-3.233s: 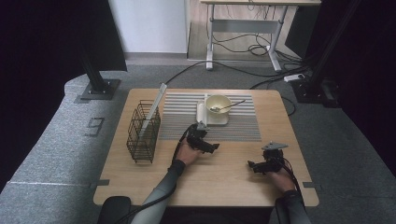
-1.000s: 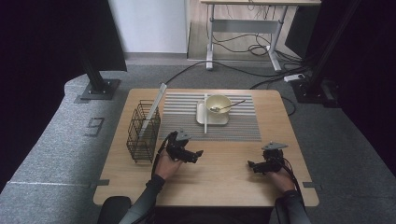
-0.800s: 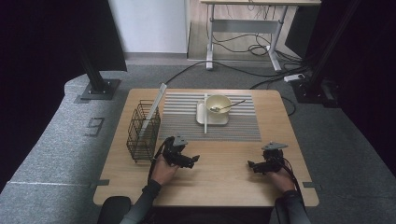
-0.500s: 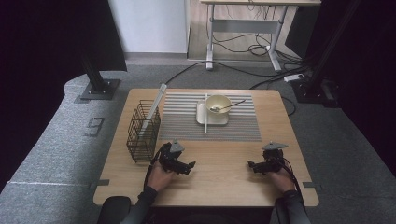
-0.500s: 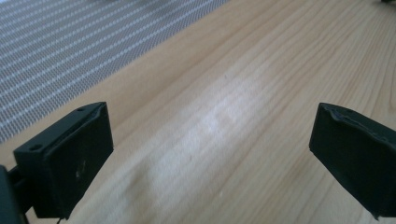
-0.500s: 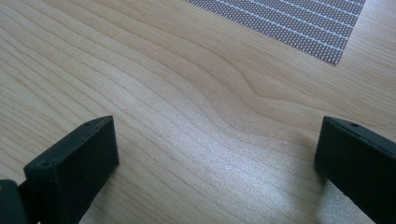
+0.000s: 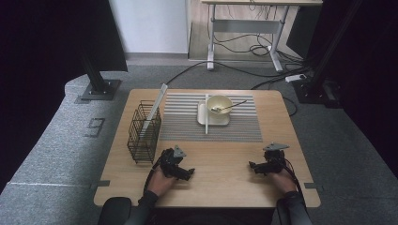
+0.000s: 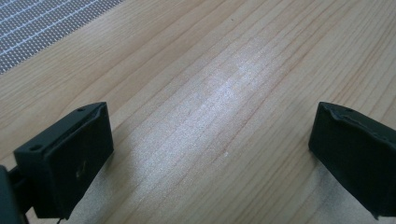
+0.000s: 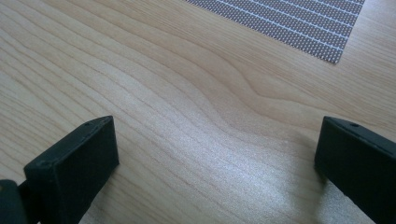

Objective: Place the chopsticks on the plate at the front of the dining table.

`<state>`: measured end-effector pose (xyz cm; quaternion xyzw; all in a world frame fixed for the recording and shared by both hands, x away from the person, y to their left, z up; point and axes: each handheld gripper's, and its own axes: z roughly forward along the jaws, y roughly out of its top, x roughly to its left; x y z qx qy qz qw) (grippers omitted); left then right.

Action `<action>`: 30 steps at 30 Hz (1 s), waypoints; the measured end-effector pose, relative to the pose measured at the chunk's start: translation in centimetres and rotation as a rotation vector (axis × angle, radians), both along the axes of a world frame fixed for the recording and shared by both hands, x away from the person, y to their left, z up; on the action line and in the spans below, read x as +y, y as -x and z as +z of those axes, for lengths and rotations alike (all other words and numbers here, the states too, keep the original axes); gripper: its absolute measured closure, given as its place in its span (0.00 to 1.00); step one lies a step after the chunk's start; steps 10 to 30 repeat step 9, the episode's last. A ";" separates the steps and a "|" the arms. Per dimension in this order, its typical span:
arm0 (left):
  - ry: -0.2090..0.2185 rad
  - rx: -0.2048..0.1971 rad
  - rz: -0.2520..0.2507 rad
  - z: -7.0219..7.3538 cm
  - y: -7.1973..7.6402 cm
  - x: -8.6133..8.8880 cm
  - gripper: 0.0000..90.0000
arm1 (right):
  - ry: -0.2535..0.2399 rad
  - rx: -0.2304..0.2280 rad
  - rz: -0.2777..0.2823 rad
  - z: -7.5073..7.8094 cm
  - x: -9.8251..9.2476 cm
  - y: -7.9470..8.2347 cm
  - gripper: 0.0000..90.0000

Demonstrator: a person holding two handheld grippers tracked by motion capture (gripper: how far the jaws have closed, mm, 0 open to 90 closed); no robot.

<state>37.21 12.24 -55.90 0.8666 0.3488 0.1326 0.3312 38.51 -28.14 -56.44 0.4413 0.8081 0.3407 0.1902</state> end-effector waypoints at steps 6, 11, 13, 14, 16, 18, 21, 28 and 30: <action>0.001 0.005 0.002 0.0 0.0 0.0 0.00 | 0.000 0.001 -0.001 0.0 0.0 0.0 0.00; 0.001 0.005 0.003 0.0 0.0 0.0 0.00 | 0.000 0.001 0.000 0.0 0.0 0.0 0.00; 0.001 0.005 0.003 0.0 0.0 0.0 0.00 | 0.000 0.001 0.000 0.0 0.0 0.0 0.00; 0.001 0.005 0.003 0.0 0.0 0.0 0.00 | 0.000 0.001 0.000 0.0 0.0 0.0 0.00; 0.001 0.005 0.003 0.0 0.0 0.0 0.00 | 0.000 0.001 0.000 0.0 0.0 0.0 0.00; 0.001 0.005 0.003 0.0 0.0 0.0 0.00 | 0.000 0.001 0.000 0.0 0.0 0.0 0.00; 0.001 0.005 0.003 0.0 0.0 0.0 0.00 | 0.000 0.001 0.000 0.0 0.0 0.0 0.00; 0.001 0.005 0.003 0.0 0.0 0.0 0.00 | 0.000 0.001 0.000 0.0 0.0 0.0 0.00; 0.001 0.005 0.003 0.0 0.0 0.0 0.00 | 0.000 0.001 0.000 0.0 0.0 0.0 0.00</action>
